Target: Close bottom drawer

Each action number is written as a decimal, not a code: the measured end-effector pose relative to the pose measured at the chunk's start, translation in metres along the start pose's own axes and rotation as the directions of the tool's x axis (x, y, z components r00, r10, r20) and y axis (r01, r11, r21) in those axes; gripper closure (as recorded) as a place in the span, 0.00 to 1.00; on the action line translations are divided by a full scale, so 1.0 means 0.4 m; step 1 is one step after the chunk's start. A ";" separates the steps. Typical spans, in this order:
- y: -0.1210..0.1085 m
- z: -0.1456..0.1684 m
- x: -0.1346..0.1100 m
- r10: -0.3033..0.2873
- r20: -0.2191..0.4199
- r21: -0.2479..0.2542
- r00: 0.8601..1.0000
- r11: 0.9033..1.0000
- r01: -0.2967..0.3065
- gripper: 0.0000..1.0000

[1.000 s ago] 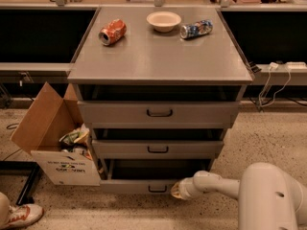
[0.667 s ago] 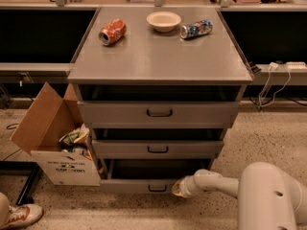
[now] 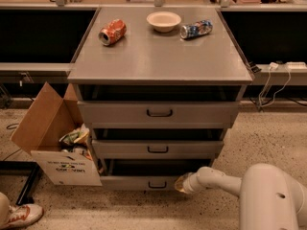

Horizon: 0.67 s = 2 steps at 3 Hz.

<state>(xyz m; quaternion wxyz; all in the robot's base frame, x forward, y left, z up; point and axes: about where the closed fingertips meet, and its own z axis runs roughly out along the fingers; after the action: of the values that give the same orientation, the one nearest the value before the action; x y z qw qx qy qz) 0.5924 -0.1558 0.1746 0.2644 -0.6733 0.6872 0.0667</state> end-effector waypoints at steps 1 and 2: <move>0.000 0.000 0.000 0.000 0.000 0.000 1.000 1.000 0.000 0.81; 0.000 0.000 0.000 0.000 0.000 0.000 1.000 1.000 0.000 0.50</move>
Offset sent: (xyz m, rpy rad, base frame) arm 0.0001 0.0000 0.0000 0.0000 -0.0001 -0.0001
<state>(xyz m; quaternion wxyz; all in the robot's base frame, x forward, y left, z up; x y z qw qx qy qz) 0.5925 -0.1558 0.1746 0.2645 -0.6733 0.6872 0.0667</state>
